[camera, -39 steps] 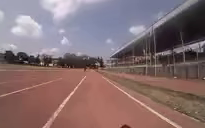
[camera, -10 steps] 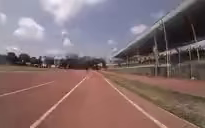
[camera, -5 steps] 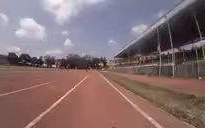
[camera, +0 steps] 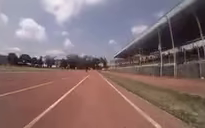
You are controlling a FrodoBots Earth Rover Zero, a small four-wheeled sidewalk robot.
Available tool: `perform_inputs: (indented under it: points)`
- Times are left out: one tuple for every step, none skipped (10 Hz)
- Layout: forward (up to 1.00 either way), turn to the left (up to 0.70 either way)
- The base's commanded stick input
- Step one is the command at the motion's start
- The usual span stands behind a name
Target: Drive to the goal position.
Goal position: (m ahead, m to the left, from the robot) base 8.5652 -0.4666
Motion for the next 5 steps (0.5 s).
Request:
perform_inputs:
  points:
    - [0.70,0.00]
    - [0.70,0.00]
    - [0.70,0.00]
    - [0.70,0.00]
    - [0.70,0.00]
